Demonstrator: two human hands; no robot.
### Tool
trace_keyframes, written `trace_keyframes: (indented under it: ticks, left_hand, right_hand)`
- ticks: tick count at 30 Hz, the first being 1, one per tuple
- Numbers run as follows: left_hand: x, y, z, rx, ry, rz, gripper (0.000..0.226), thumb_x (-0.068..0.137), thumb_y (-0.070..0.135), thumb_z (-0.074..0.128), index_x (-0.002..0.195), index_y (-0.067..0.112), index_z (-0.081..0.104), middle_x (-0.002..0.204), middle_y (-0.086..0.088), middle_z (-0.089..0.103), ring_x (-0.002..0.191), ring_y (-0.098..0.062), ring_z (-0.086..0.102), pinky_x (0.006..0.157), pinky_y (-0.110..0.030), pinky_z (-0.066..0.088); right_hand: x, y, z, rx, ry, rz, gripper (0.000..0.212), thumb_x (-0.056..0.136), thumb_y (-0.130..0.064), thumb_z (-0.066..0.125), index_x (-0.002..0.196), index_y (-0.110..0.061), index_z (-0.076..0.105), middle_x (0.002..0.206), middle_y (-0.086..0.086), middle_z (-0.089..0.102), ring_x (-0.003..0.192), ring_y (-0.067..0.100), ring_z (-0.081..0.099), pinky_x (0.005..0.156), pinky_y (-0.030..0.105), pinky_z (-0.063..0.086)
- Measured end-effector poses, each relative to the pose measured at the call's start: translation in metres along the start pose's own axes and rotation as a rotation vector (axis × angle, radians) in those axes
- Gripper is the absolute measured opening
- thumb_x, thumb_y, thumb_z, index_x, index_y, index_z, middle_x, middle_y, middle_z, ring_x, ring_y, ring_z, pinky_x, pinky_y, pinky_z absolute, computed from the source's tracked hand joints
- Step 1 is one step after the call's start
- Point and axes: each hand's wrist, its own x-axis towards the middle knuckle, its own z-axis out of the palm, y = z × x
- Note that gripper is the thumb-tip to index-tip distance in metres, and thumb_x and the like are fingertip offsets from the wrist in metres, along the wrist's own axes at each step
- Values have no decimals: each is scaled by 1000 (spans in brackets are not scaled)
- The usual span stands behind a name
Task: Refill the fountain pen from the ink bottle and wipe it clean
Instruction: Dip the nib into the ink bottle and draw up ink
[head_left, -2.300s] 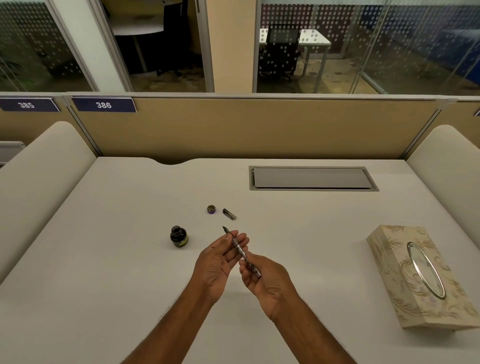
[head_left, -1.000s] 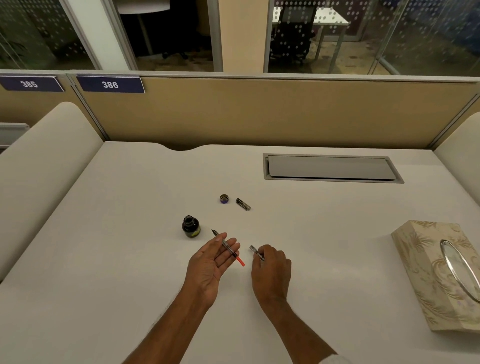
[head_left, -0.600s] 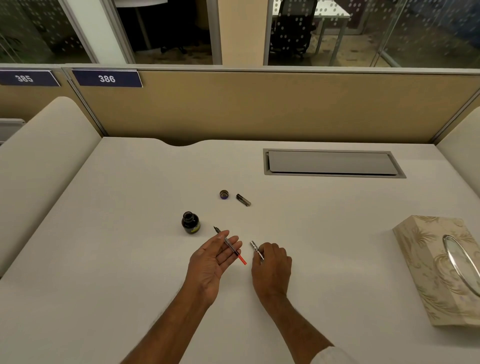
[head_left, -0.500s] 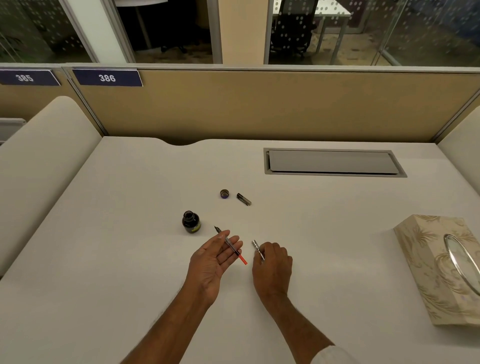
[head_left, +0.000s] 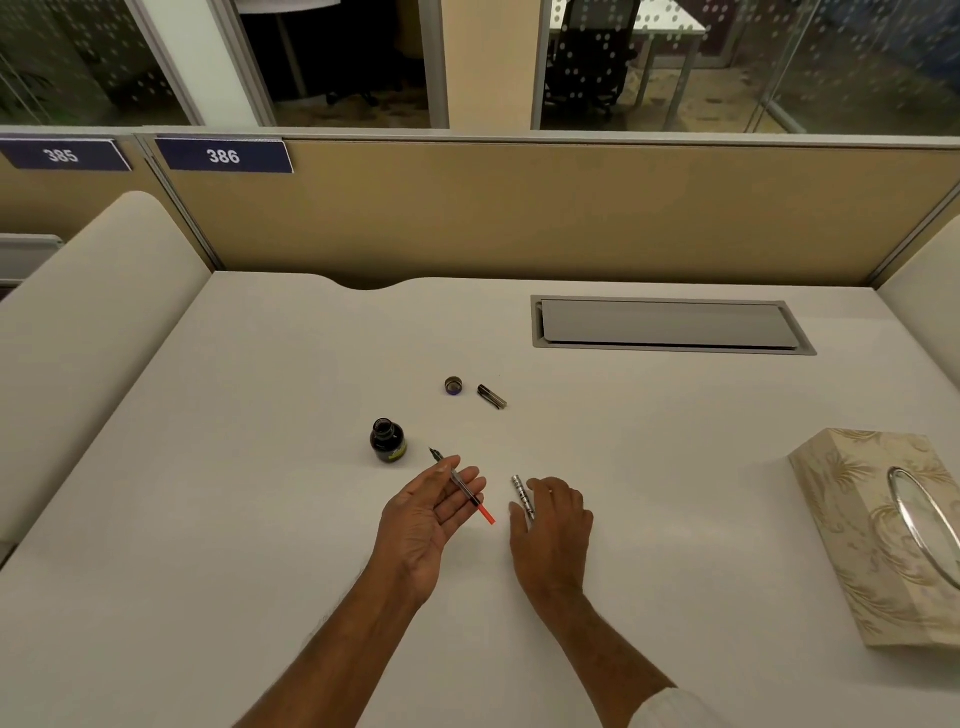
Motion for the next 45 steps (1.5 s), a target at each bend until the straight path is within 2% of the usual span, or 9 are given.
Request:
trace_keyframes:
  ticks: [11,20,25,28,30,33,38,41,45]
  left_hand:
    - [-11,1,5,-38,18,4,24,99,15,63,117,1,70,107,-20,79,97,-32,78,73,-36,66]
    - [-14,-3,4,-38,31,16,24,98,15,63,116,2,71,108,-21,78,97,-32,78,75,-37,66]
    - [-15,-5,2,-34,39,18,23,98,16,63,115,3,71,108,-20,79,97,-32,78,73,-36,66]
    - [-18,-3,1,-42,41,29,23,98,15,63,116,3,71,107,-20,79,97,-32,78,72,-36,66]
    - [-20,-2,1,-39,46,42,23,99,15,62,117,3,70,107,-20,79,97,-32,78,73,-36,66]
    - [-22,2,2,-40,55,65,24,100,16,61,118,3,70,109,-19,79,99,-31,78,76,-36,66]
    - [-22,11,-1,-83,53,89,23,100,16,60,117,5,71,112,-18,78,101,-29,77,81,-37,63]
    - [-18,16,-8,-113,44,58,24,101,16,59,119,4,70,113,-18,78,101,-28,77,85,-39,59]
    - [-7,28,-22,-161,27,11,26,100,17,60,121,4,69,112,-17,79,100,-27,78,80,-37,61]
  right_hand:
    - [-1,12,-5,6,-32,-88,40,90,-28,71,126,-11,65,138,11,63,129,31,57,101,49,45]
    - [-1,17,-7,14,-97,-58,44,94,-31,65,133,-11,61,145,10,58,134,30,52,107,47,40]
    - [-4,18,-16,96,-40,-72,37,91,-26,71,125,-9,66,136,11,65,125,31,59,100,46,45]
    - [-10,10,-32,315,49,-17,24,92,-23,70,115,-15,69,110,-3,72,105,21,67,89,40,53]
    - [-15,-6,-45,524,9,69,15,95,-28,66,108,-21,71,94,-15,72,90,10,69,78,35,58]
    - [-23,-33,-63,717,-119,140,15,97,-39,62,86,-31,70,76,-13,73,76,7,69,67,21,54]
    - [-30,-61,-78,792,-342,151,31,95,-49,60,76,-26,70,69,-9,73,63,8,69,56,10,49]
    - [-26,-73,-76,799,-359,193,26,95,-40,63,76,-23,71,69,-6,74,61,8,69,56,12,48]
    - [-25,-94,-68,792,-321,249,18,94,-30,66,78,-24,71,69,-5,75,62,8,70,54,11,48]
